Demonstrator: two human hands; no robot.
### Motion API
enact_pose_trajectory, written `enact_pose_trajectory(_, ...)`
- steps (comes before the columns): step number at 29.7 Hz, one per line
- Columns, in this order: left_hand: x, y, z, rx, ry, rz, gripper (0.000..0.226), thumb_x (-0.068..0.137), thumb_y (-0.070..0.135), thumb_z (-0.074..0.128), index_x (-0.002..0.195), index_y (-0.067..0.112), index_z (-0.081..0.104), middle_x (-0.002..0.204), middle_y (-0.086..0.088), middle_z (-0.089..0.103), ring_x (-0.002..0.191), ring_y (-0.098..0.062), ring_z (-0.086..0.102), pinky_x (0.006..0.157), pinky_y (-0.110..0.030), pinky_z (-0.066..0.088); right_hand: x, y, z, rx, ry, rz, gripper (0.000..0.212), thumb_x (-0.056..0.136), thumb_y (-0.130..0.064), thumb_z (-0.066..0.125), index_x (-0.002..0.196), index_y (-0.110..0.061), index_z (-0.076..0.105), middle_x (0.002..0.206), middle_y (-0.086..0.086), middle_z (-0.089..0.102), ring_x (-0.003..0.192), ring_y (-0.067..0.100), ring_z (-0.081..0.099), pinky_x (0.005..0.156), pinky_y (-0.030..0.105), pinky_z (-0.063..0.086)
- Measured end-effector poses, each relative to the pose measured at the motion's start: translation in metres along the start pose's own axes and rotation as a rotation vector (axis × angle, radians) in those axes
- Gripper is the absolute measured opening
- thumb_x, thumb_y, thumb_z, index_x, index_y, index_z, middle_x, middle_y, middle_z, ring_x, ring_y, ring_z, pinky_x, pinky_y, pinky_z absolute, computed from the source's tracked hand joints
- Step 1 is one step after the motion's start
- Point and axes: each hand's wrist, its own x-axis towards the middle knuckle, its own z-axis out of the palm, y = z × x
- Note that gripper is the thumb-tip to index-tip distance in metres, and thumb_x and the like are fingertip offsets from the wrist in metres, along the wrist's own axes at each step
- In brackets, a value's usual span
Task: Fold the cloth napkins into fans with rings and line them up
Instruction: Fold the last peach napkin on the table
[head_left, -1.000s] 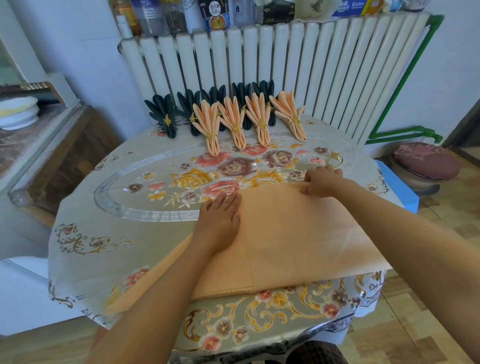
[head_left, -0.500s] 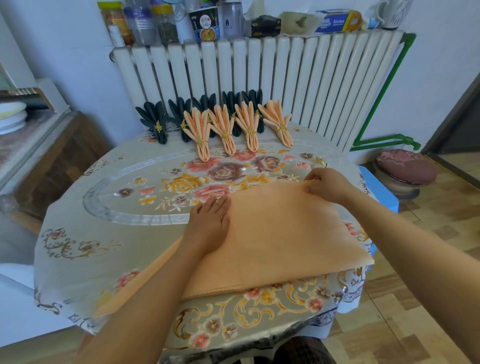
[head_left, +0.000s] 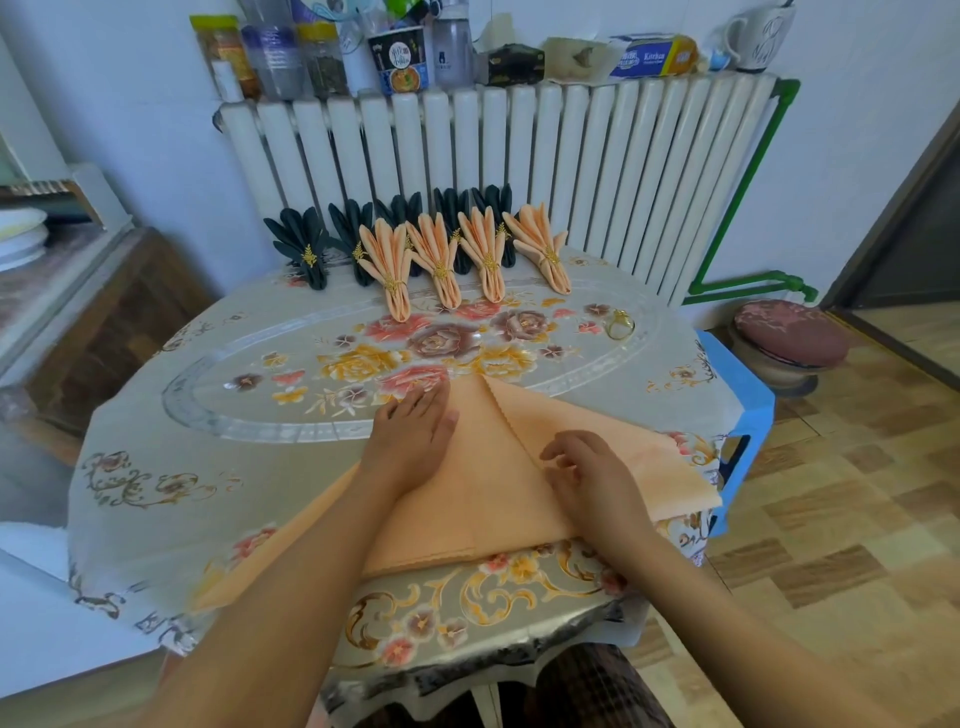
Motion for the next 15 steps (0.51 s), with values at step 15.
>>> enact_pose_trajectory(15,0.002,0.000,0.003,0.037,-0.004,0.012,0.057,0.101,0.048,0.009,0.153,0.027,-0.001,0.161,0.009,0.004,0.147,-0.008,-0.002,0.117,-0.036,0.002,0.012,0.037,-0.020,-0.037,-0.099,0.004,0.015,0.074,-0.015,0.078,0.088,-0.020,0.077,0.099,-0.010,0.068,0.101,0.011,0.051,0.077,-0.002,0.029)
